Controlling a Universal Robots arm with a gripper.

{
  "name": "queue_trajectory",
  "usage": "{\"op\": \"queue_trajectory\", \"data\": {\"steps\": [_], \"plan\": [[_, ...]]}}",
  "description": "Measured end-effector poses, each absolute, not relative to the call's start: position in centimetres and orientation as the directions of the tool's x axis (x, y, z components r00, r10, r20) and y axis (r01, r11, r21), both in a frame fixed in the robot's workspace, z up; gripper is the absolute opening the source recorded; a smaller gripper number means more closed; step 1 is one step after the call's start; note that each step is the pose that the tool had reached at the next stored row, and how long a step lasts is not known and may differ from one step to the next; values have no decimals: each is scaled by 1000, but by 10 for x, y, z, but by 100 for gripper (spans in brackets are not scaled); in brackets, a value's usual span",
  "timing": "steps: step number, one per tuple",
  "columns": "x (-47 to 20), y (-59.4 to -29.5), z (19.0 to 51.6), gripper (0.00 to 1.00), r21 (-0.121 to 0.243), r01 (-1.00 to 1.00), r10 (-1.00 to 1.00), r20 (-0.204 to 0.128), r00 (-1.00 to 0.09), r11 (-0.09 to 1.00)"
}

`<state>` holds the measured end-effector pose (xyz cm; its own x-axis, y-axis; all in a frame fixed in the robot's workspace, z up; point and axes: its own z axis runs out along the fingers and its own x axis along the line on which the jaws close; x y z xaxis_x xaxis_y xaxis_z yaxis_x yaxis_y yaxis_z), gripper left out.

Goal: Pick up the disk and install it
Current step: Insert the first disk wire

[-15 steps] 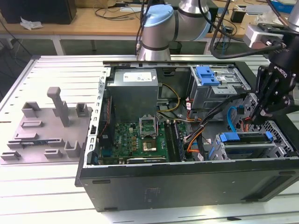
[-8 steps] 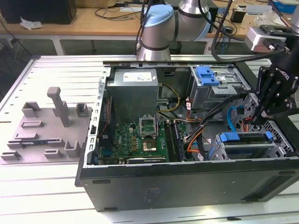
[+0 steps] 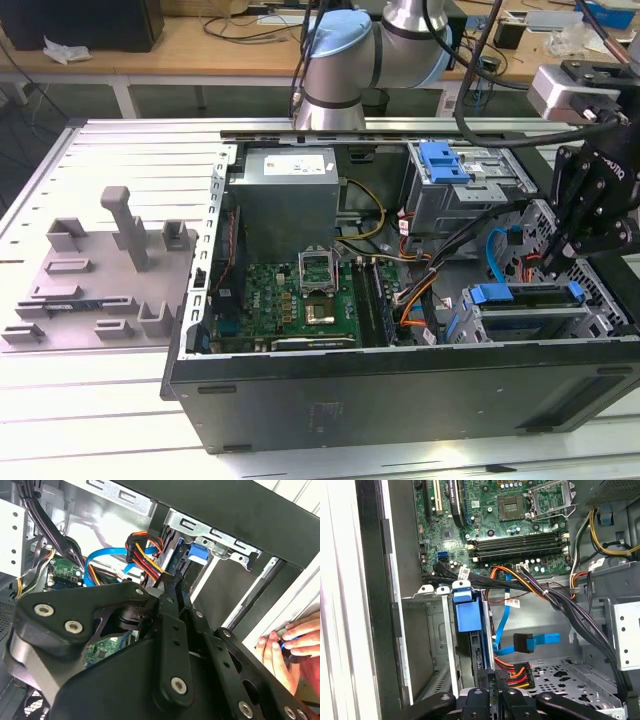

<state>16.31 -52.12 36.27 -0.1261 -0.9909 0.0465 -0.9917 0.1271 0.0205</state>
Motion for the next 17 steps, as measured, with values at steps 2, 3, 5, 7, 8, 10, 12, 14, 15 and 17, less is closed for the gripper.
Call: {"op": "queue_trajectory", "data": {"steps": [2, 3, 5, 7, 8, 10, 12, 14, 15, 17], "plan": [[162, -522, 363, 16, 18, -993, -992, 43, -119, 120], [162, -523, 363, 16, 17, -993, -992, 42, -116, 117], [161, -525, 363, 16, 14, -994, -994, 38, -105, 105], [161, -526, 363, 16, 12, -995, -995, 34, -97, 98], [160, -527, 363, 16, 11, -996, -995, 31, -93, 93], [159, -529, 363, 16, 10, -996, -996, 26, -87, 87], [159, -530, 363, 16, 9, -997, -996, 24, -83, 83], [159, -530, 363, 16, 9, -997, -996, 24, -82, 82], [159, -530, 363, 16, 9, -997, -996, 24, -81, 81], [159, -530, 363, 16, 9, -997, -996, 23, -81, 81]]}}
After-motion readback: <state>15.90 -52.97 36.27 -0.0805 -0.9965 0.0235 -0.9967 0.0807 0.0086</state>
